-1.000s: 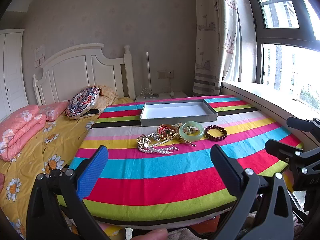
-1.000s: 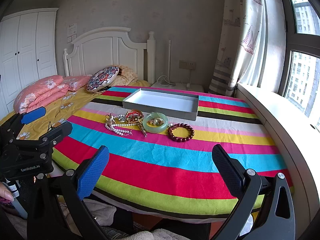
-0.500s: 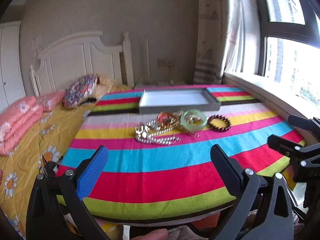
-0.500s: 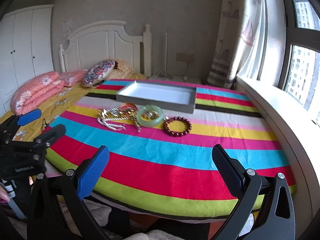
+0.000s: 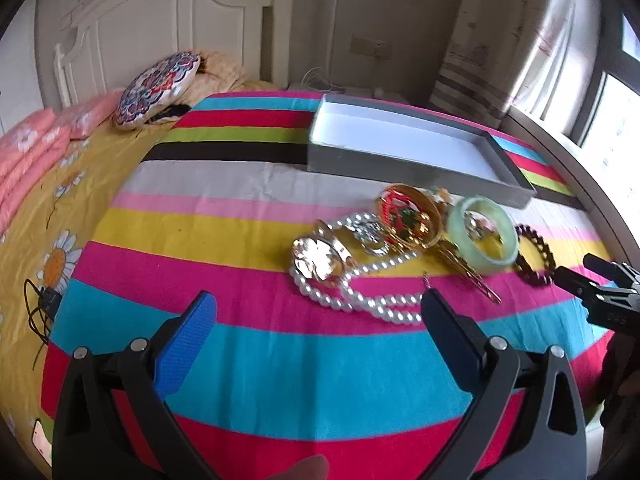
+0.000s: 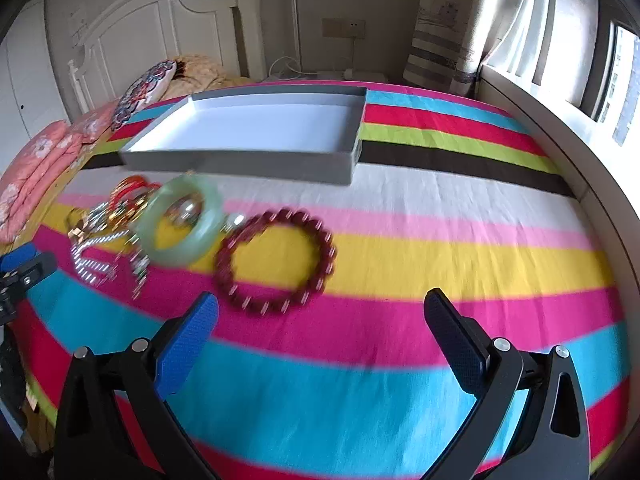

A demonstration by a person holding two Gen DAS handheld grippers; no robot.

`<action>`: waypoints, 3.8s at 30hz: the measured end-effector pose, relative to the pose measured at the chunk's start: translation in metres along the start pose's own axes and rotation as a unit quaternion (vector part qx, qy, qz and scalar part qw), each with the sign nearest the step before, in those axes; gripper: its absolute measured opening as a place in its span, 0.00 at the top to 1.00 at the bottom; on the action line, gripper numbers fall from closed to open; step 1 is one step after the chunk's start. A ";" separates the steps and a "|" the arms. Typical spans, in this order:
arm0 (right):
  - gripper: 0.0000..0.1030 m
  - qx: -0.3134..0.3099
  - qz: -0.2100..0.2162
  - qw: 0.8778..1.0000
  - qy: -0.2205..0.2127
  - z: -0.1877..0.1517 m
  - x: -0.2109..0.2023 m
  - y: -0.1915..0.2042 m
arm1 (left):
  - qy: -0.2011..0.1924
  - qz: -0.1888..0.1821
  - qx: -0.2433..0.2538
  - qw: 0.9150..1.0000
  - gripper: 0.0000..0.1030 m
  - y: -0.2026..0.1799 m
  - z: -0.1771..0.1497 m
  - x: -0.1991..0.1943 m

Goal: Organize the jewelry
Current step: 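Lower the right gripper onto the pale green jade bangle and close, then carry jade bangle into tray with right gripper while left gripper carries gold ring, then open both grippers to release the bangle and ring in the tray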

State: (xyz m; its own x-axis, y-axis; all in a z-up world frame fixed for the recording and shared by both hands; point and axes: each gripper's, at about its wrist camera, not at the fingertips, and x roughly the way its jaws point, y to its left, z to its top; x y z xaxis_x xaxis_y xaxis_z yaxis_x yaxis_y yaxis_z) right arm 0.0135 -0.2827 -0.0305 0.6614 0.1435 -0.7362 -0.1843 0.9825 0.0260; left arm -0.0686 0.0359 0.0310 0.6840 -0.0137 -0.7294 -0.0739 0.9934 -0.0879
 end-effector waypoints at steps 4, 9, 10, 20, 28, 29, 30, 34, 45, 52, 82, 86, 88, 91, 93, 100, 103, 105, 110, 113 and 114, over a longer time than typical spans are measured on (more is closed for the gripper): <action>0.06 -0.012 0.040 0.999 -0.018 0.009 -0.006 0.010 | -0.016 0.006 0.030 0.999 0.02 -0.010 0.001 -0.001; 0.06 -0.122 0.052 0.991 -0.010 0.019 0.005 0.060 | -0.002 0.025 0.048 0.999 0.02 -0.013 0.000 0.009; 0.06 -0.137 0.048 0.989 -0.006 0.019 0.008 0.067 | 0.006 0.025 0.039 0.999 0.02 -0.009 0.000 0.012; 0.06 -0.227 0.012 0.974 0.016 0.031 0.039 0.116 | 0.048 0.005 0.009 0.999 0.02 0.019 -0.004 0.030; 0.25 -0.224 0.053 0.973 -0.003 0.034 0.045 0.120 | 0.060 0.025 0.046 0.997 0.02 0.011 -0.008 0.036; 0.25 -0.223 0.050 0.973 -0.007 0.033 0.044 0.122 | 0.060 0.023 0.045 0.997 0.02 0.011 -0.008 0.037; 0.26 -0.223 0.049 0.974 -0.009 0.031 0.043 0.123 | 0.059 0.021 0.042 0.997 0.02 0.012 -0.008 0.036; 0.26 -0.212 0.051 0.975 -0.031 0.027 0.033 0.120 | 0.063 0.019 0.046 0.997 0.02 0.014 -0.007 0.037; 0.26 -0.106 0.078 0.989 -0.063 0.008 -0.004 0.073 | 0.011 0.001 0.033 0.999 0.20 0.020 0.004 0.019; 0.26 -0.096 0.084 0.990 -0.064 0.003 -0.010 0.068 | -0.003 0.013 0.138 0.990 0.35 -0.017 0.019 0.026; 0.26 -0.085 0.077 0.991 -0.069 0.080 0.004 0.052 | -0.015 -0.062 0.142 0.988 0.60 -0.060 0.119 0.040; 0.25 -0.063 0.075 0.994 -0.048 0.111 0.034 0.045 | 0.013 -0.065 0.118 0.991 0.60 -0.066 0.148 0.073; 0.25 -0.060 0.066 0.995 -0.035 0.123 0.051 0.045 | 0.028 -0.060 0.108 0.992 0.60 -0.068 0.160 0.092; 0.25 -0.054 0.062 0.997 -0.015 0.135 0.072 0.045 | 0.047 -0.052 0.100 0.993 0.60 -0.067 0.169 0.116; 0.25 -0.047 0.061 0.997 -0.004 0.140 0.084 0.046 | 0.059 -0.048 0.092 0.993 0.60 -0.065 0.173 0.132; 0.25 -0.025 0.050 0.998 0.030 0.148 0.117 0.049 | 0.085 -0.040 0.076 0.993 0.60 -0.054 0.174 0.167; 0.23 -0.022 0.044 0.998 0.029 0.148 0.116 0.051 | 0.093 -0.040 0.073 0.992 0.54 -0.049 0.170 0.175; 0.10 -0.026 0.043 0.998 0.024 0.147 0.111 0.052 | 0.098 -0.046 0.067 0.992 0.43 -0.044 0.166 0.176; 0.09 -0.054 0.011 0.997 0.054 0.140 0.111 0.056 | 0.109 -0.038 0.092 0.989 0.43 -0.049 0.156 0.169; 0.09 -0.055 0.014 0.996 0.075 0.130 0.114 0.054 | 0.116 -0.035 0.098 0.988 0.43 -0.052 0.148 0.164; 0.09 -0.053 0.018 0.995 0.077 0.128 0.113 0.053 | 0.119 -0.040 0.090 0.988 0.43 -0.050 0.145 0.160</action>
State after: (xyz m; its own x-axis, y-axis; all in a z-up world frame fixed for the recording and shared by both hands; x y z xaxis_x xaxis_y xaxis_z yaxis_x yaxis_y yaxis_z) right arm 0.1712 -0.1994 -0.0259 0.5358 0.1507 -0.8308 -0.2873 0.9578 -0.0115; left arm 0.1496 0.0008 0.0169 0.4907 -0.0981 -0.8658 0.1185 0.9919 -0.0452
